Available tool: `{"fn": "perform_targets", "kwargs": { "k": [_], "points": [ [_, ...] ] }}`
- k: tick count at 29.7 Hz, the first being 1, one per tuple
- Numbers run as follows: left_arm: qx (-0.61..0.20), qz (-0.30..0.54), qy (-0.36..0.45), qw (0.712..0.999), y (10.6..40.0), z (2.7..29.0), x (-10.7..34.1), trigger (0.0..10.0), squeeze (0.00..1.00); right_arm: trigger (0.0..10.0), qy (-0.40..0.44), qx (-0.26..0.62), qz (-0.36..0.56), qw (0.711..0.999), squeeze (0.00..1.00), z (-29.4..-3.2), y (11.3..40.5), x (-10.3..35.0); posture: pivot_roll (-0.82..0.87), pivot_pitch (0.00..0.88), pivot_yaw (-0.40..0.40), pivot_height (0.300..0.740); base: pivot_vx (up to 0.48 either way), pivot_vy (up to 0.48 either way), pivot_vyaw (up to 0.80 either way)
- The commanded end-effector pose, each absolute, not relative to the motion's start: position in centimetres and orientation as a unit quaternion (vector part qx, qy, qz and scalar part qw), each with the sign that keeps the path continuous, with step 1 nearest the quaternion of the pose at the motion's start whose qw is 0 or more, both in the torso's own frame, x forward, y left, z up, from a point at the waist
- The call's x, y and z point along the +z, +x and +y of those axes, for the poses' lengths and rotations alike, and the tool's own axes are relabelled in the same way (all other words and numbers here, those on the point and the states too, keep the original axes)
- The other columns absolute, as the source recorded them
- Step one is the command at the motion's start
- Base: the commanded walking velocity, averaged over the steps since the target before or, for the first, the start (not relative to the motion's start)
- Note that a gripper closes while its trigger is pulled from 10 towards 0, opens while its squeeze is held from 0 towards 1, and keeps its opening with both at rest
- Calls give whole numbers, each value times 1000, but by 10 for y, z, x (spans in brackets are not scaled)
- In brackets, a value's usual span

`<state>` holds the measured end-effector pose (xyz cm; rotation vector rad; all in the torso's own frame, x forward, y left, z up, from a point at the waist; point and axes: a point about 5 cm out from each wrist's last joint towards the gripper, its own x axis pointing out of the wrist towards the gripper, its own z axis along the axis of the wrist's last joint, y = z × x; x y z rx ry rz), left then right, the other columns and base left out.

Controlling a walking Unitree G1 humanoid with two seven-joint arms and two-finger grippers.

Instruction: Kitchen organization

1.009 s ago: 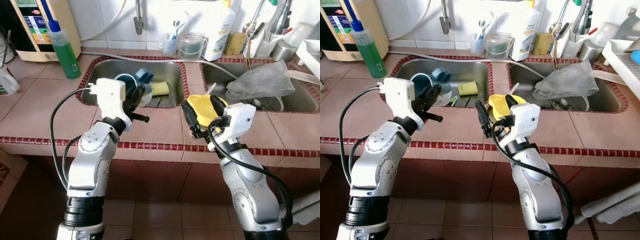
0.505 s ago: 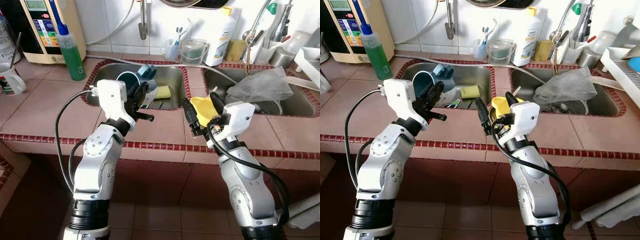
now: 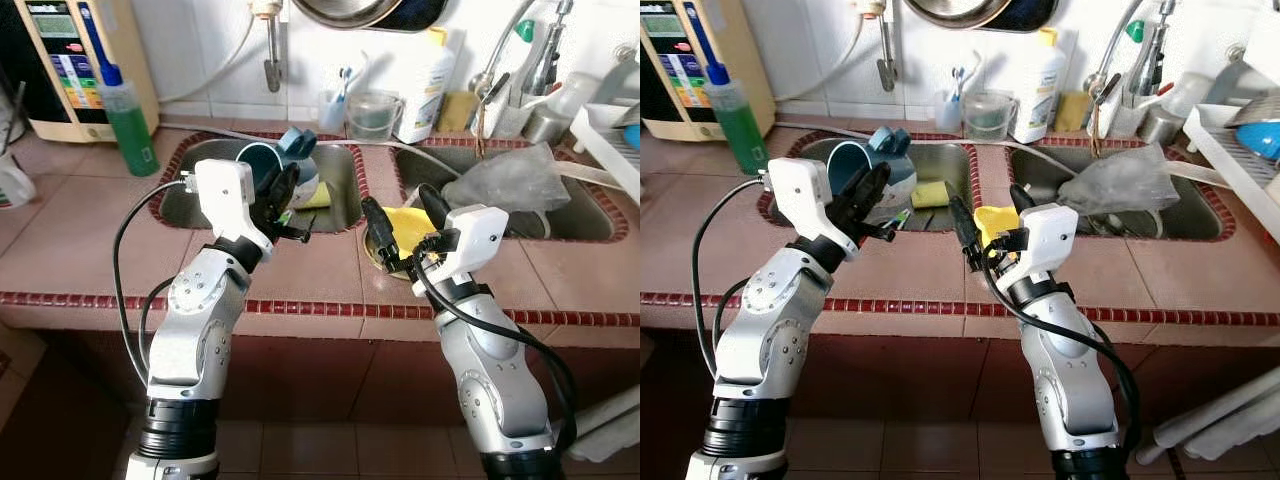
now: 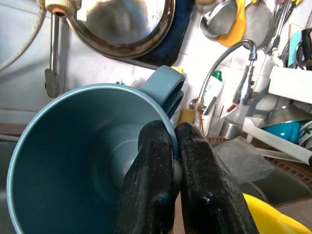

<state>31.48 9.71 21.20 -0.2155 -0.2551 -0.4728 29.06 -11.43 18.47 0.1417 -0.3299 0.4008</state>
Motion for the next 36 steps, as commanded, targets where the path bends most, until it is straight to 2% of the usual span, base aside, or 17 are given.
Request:
{"fn": "perform_targets", "kwargs": {
  "k": [1,36],
  "points": [
    [-246,-133,-105,954,314,94,216,10000,0,10000,67,199,-170,963,0,-115,291,189,-73,22,2,740,326,0,0],
    [-253,-130,-105,953,314,92,217,10000,0,10000,72,203,-169,962,0,-111,290,188,-70,36,5,740,338,0,0]
  ]
}}
